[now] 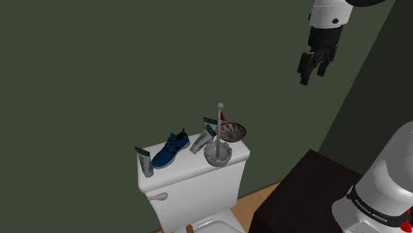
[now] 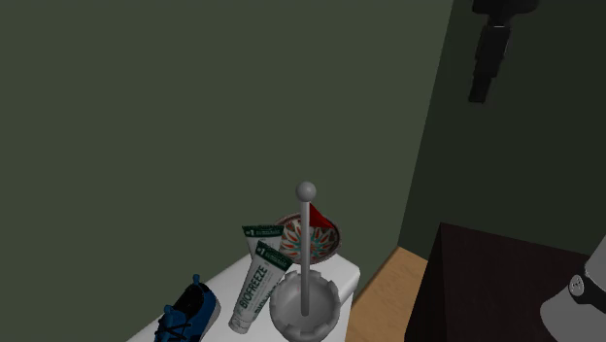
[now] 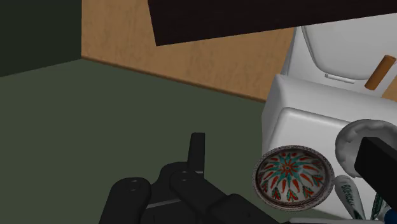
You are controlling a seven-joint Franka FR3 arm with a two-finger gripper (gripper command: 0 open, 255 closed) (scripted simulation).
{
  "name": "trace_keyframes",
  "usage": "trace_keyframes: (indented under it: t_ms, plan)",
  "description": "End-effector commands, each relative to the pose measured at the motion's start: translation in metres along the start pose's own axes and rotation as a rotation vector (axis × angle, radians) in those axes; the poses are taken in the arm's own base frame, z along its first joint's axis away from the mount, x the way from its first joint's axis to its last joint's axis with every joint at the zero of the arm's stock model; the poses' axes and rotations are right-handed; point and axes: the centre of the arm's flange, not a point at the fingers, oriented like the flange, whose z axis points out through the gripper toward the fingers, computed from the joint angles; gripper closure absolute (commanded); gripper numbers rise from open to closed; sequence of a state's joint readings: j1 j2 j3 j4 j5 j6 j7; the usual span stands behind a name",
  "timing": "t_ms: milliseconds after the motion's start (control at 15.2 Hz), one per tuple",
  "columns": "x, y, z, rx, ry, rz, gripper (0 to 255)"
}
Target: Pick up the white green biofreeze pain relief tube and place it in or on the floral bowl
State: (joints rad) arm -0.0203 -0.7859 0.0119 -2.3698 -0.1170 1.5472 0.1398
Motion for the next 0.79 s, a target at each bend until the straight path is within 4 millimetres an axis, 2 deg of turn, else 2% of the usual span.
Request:
trace_keyframes:
  t_ms: [0, 330, 726]
  plan:
    - [0.000, 0.000, 0.000, 0.000, 0.000, 0.000, 0]
    - [0.061, -0.022, 0.027, 0.001, -0.031, -0.142, 0]
    - [0.128, -0.059, 0.061, 0.002, -0.067, -0.312, 0]
